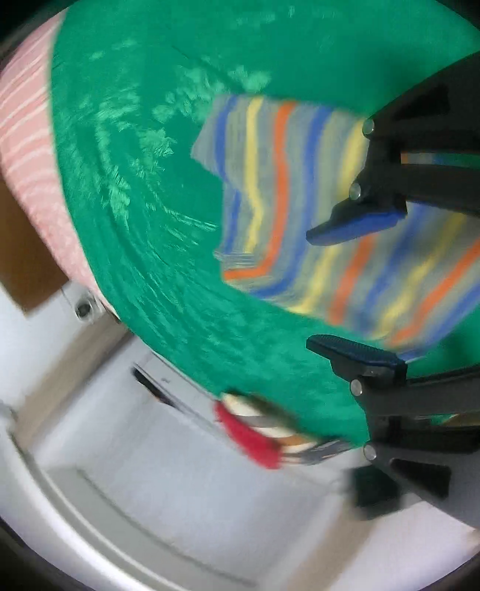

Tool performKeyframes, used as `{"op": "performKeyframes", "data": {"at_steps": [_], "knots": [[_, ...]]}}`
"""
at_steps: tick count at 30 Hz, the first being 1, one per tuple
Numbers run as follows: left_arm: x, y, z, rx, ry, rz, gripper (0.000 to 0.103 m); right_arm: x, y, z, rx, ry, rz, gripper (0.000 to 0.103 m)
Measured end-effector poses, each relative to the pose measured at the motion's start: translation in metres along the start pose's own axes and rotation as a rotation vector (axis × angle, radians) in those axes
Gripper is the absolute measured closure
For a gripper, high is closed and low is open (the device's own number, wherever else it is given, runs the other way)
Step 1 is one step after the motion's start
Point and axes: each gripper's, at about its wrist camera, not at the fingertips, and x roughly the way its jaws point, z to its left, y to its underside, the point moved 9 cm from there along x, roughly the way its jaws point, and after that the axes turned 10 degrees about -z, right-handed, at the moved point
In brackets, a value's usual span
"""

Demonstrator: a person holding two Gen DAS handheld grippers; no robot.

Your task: Fold small clothes

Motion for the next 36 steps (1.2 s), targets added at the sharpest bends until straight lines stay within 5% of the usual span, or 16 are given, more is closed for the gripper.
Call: {"op": "performKeyframes", "data": {"at_steps": [2,3,5,9,11,12,14,15,18,24,25,26,27,29,32,36], "knots": [[0.019,0.010,0.012,0.054,-0.100,0.063,0.070,-0.011,0.037,-0.001,-0.052,0.012,0.039,0.052],[0.025,0.014,0.018,0.052,-0.108,0.077,0.071,-0.011,0.057,-0.009,-0.060,0.046,0.069,0.053],[0.025,0.012,0.022,0.056,-0.109,0.066,0.071,-0.009,0.110,-0.031,-0.071,0.154,0.164,0.059],[0.008,0.000,0.032,0.105,-0.200,0.063,0.053,-0.033,0.129,-0.028,-0.124,0.214,0.082,0.061],[-0.002,-0.014,0.035,0.093,-0.172,0.042,0.037,-0.044,0.129,-0.028,-0.096,0.229,0.083,0.062],[-0.005,-0.022,0.033,0.083,-0.121,0.034,0.021,-0.049,0.125,-0.030,-0.085,0.235,0.080,0.057],[-0.011,-0.038,0.021,0.059,-0.007,0.027,0.007,-0.063,0.110,-0.034,-0.057,0.233,0.032,0.041],[-0.005,-0.046,0.017,0.037,0.049,0.046,0.005,-0.070,0.099,-0.037,-0.040,0.235,-0.001,0.029],[0.031,-0.054,0.009,0.000,0.121,0.175,0.005,-0.082,0.065,-0.057,0.036,0.256,-0.082,0.018],[0.093,-0.049,-0.007,0.164,0.033,0.295,0.006,-0.037,0.031,-0.103,0.312,0.213,-0.070,0.018],[0.098,-0.047,-0.011,0.198,0.021,0.300,0.009,-0.020,0.032,-0.104,0.338,0.180,-0.050,0.018],[0.102,-0.046,-0.014,0.235,0.003,0.295,0.030,-0.007,0.033,-0.102,0.347,0.155,-0.033,0.020],[0.105,-0.044,-0.017,0.278,-0.020,0.291,0.062,0.006,0.035,-0.098,0.350,0.129,-0.016,0.035],[0.106,-0.042,-0.021,0.283,-0.030,0.278,0.084,0.025,0.044,-0.090,0.274,0.214,0.023,0.068],[0.089,-0.050,-0.027,0.298,-0.053,0.206,0.088,0.024,0.042,-0.060,0.051,0.394,0.006,0.076],[0.047,-0.077,-0.043,0.322,-0.013,0.101,0.088,-0.001,0.025,-0.015,-0.055,0.410,-0.097,0.078]]}}
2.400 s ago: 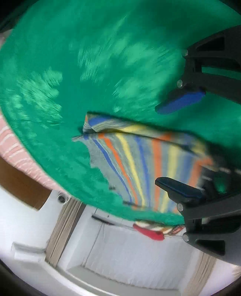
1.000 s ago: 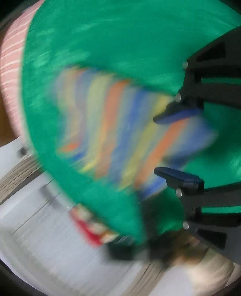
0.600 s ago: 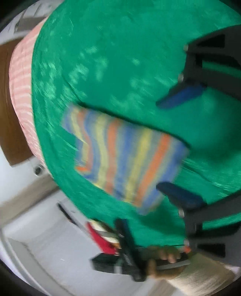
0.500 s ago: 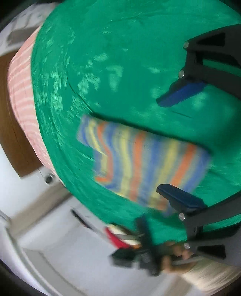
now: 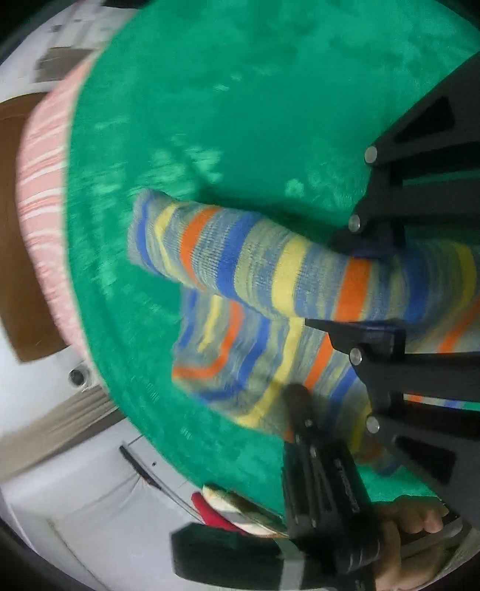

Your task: Fold small clothes

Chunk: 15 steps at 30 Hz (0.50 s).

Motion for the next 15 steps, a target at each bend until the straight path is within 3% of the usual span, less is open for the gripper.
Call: {"op": "performKeyframes", "data": {"at_steps": [4,7,10,11,12,13,14,15], "knots": [[-0.049,-0.040,0.000,0.015,0.022,-0.103,0.088,-0.042,-0.032,0.022,0.009,-0.044,-0.112,0.078],[-0.055,-0.048,0.008,0.007,0.018,-0.117,0.084,-0.053,-0.049,0.032,0.026,-0.067,-0.140,0.078],[-0.037,-0.021,0.027,0.015,-0.075,-0.070,0.050,-0.034,-0.043,0.033,0.046,-0.073,-0.086,0.072],[-0.035,-0.009,0.033,0.021,-0.112,-0.064,0.046,-0.027,-0.031,0.027,0.056,-0.060,-0.038,0.058],[-0.039,0.002,0.038,0.027,-0.136,-0.068,0.045,-0.025,-0.022,0.020,0.058,-0.042,-0.012,0.029],[-0.044,0.015,0.039,0.032,-0.152,-0.077,0.044,-0.027,-0.011,0.011,0.056,-0.016,0.002,0.015],[-0.053,0.026,0.039,0.033,-0.160,-0.095,0.041,-0.036,-0.001,0.002,0.048,0.006,-0.009,0.006],[-0.067,0.036,0.035,0.029,-0.172,-0.122,0.034,-0.045,0.004,-0.006,0.034,0.020,-0.016,0.006]]}}
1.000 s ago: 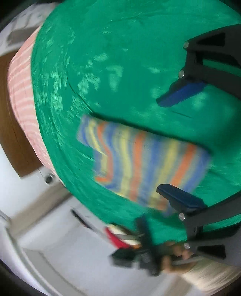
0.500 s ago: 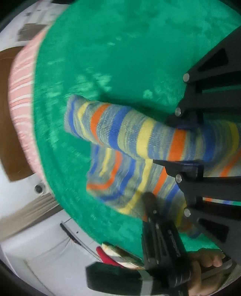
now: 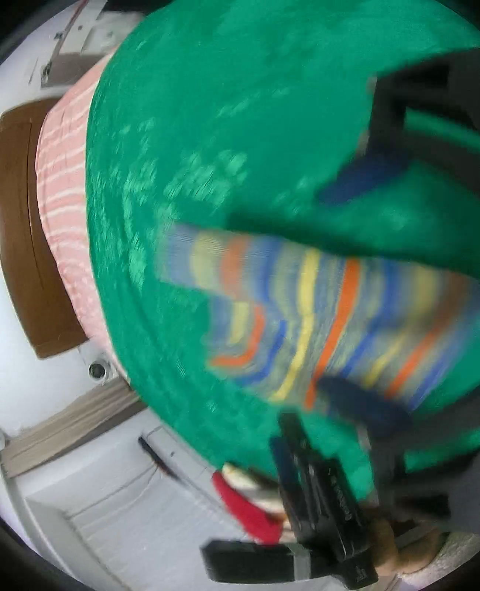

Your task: Fold small clothes

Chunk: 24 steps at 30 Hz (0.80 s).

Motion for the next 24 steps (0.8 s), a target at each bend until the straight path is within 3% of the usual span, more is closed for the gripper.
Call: {"op": "performKeyframes", "data": {"at_steps": [4,7,9,11,13,14,19,24], "knots": [[-0.066,0.004,-0.011,0.001,-0.069,-0.151,0.004,-0.062,0.017,-0.018,-0.123,0.097,-0.064,0.006],[-0.122,-0.005,-0.030,0.042,-0.128,-0.278,0.000,-0.122,0.008,-0.018,-0.202,0.155,-0.172,0.005],[-0.152,-0.004,-0.039,0.048,-0.173,-0.299,0.000,-0.160,0.001,-0.015,-0.187,0.183,-0.238,0.000],[-0.166,0.001,-0.045,0.055,-0.194,-0.275,0.000,-0.181,0.000,-0.008,-0.155,0.137,-0.258,0.000],[-0.175,0.011,-0.049,0.058,-0.203,-0.232,0.000,-0.180,0.013,0.004,-0.150,0.028,-0.187,0.000],[-0.179,0.018,-0.050,0.054,-0.201,-0.202,0.000,-0.179,0.024,0.005,-0.146,0.022,-0.130,0.000],[-0.193,0.049,-0.045,-0.051,-0.187,-0.097,0.000,-0.199,0.051,0.010,-0.169,0.107,-0.093,0.000],[-0.209,0.059,-0.050,-0.075,-0.189,-0.086,0.000,-0.222,0.057,0.025,-0.191,0.123,-0.114,0.000]]}}
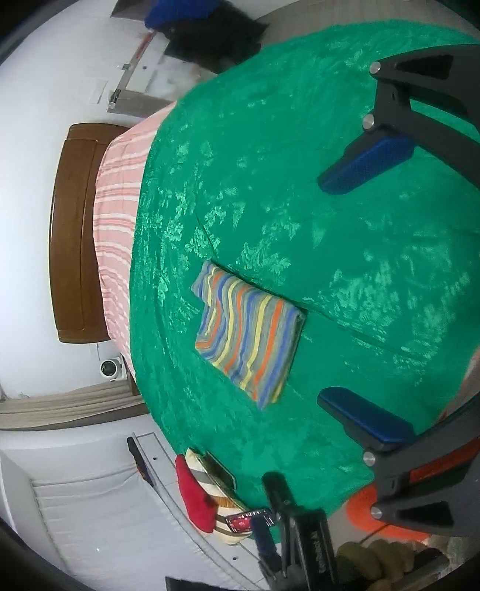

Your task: Fold small clothes

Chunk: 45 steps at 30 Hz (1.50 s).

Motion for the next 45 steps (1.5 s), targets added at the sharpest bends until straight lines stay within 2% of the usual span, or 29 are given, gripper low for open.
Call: {"op": "performKeyframes", "data": {"at_steps": [3,10,16,25,33,41,45], "knots": [[-0.010,0.000,-0.002,0.020,-0.019,-0.023,0.000,-0.009,0.001,0.009,-0.003,-0.025,-0.012,0.000],[-0.018,0.007,-0.004,0.037,-0.035,-0.007,0.000,-0.012,0.007,0.029,-0.017,-0.061,0.026,0.000],[-0.024,0.011,-0.007,0.034,-0.009,0.021,0.000,-0.020,0.005,0.034,-0.017,-0.030,0.040,0.000],[-0.041,0.000,-0.006,0.069,-0.047,-0.024,0.000,-0.033,-0.007,0.037,-0.032,0.008,0.014,0.000],[-0.036,0.005,-0.003,0.076,-0.060,0.016,0.000,-0.031,-0.005,0.036,-0.028,0.014,0.046,0.000],[-0.034,0.007,0.002,0.059,-0.054,0.035,0.000,-0.033,-0.011,0.036,-0.026,-0.002,0.010,0.000],[-0.029,0.013,0.004,0.065,-0.061,0.058,0.000,-0.029,-0.004,0.035,-0.021,0.000,0.050,0.000]]}}
